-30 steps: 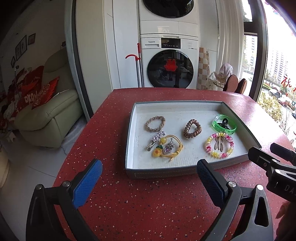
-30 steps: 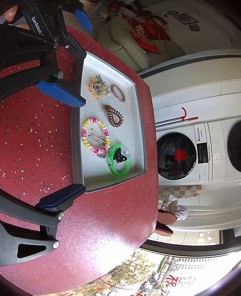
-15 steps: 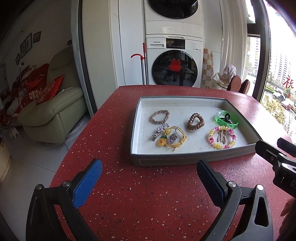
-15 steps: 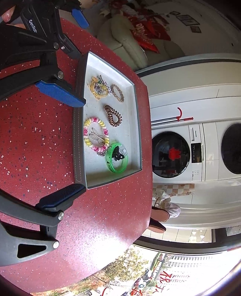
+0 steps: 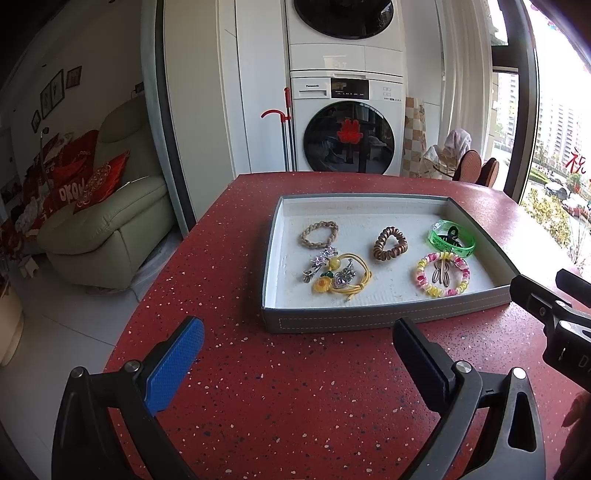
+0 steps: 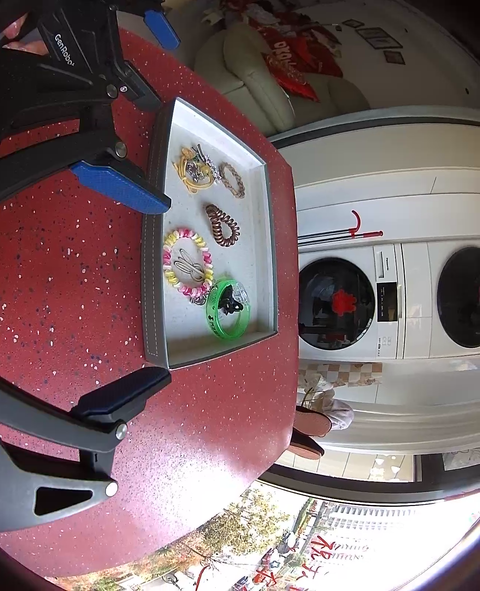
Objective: Organize jewelry
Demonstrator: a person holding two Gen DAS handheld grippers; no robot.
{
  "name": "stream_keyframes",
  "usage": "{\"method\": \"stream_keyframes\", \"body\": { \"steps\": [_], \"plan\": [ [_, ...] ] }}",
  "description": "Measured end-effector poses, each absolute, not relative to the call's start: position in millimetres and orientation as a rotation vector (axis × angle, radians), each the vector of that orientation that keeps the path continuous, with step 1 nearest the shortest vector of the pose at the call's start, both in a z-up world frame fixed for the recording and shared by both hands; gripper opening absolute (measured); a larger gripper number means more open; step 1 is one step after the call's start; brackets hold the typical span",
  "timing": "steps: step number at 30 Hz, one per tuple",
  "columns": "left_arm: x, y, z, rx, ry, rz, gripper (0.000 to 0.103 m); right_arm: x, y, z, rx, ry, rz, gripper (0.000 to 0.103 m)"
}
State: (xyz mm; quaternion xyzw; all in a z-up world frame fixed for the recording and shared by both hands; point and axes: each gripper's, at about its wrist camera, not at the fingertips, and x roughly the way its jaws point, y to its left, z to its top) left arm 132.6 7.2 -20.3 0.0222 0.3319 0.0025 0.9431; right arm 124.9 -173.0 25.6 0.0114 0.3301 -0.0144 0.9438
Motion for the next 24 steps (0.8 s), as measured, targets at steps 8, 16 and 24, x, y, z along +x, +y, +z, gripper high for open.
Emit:
{"method": "stream_keyframes", "body": {
  "steps": [8, 16, 24],
  "plan": [
    [131.7, 8.0, -19.3, 0.045, 0.681, 0.005, 0.103, 126.0, -172.9, 26.2, 0.021, 0.675, -0.028, 0.087],
    [131.8, 7.6, -18.5, 0.045, 0.681, 0.005, 0.103, 126.6, -171.0, 26.9, 0.017, 0.672, -0.028, 0.087],
    [132.6, 6.6, -16.7, 0.048, 0.683, 0.003, 0.103, 127.1, -169.3, 28.1, 0.015, 0.671, -0.027, 0.087]
  ]
}}
